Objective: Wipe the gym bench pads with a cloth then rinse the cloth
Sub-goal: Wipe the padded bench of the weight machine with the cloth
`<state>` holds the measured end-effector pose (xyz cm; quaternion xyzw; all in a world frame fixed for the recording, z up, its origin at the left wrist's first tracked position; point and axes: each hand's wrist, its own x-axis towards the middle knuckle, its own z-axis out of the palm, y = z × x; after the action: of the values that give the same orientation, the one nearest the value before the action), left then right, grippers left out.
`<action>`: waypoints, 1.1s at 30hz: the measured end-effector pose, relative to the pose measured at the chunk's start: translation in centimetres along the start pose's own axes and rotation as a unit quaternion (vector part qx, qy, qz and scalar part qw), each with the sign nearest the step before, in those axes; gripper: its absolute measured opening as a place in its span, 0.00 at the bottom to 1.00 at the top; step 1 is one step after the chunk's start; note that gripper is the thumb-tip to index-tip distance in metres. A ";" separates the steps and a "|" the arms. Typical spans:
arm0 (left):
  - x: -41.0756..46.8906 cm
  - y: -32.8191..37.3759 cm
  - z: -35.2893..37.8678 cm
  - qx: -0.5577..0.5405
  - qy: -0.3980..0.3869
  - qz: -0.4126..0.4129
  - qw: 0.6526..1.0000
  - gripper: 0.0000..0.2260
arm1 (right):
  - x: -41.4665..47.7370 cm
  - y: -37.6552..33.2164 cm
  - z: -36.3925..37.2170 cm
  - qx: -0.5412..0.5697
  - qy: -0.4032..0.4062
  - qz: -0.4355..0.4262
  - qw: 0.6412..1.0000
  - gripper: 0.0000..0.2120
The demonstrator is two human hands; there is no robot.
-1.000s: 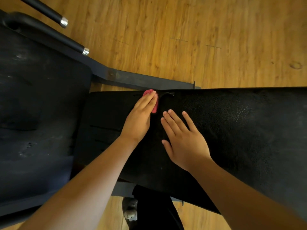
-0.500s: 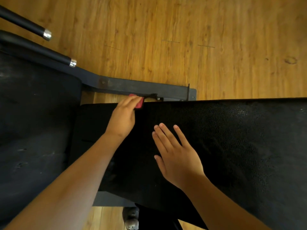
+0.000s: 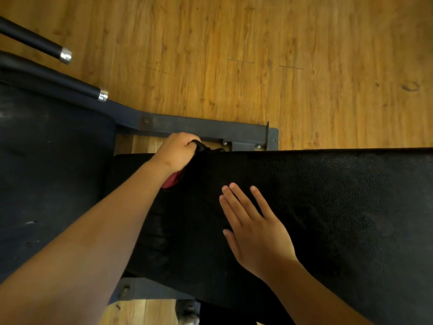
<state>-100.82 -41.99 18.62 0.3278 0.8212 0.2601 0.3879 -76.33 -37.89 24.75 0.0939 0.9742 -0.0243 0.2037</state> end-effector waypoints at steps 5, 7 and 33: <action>1.7 4.9 1.8 0.001 -0.036 0.053 0.998 0.13 | 0.0 0.0 -0.1 0.004 0.002 0.005 1.000 0.30; 1.1 3.9 1.7 0.000 -0.028 0.028 0.999 0.13 | 0.0 0.0 0.0 0.002 0.006 0.002 1.000 0.30; -3.5 -3.0 2.2 0.031 0.124 0.107 0.986 0.18 | 0.0 -0.1 0.0 -0.039 -0.003 0.004 0.999 0.31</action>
<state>-98.31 -46.14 16.98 0.3908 0.8311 0.3126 0.2426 -76.35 -38.01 24.75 0.0900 0.9734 0.0139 0.2102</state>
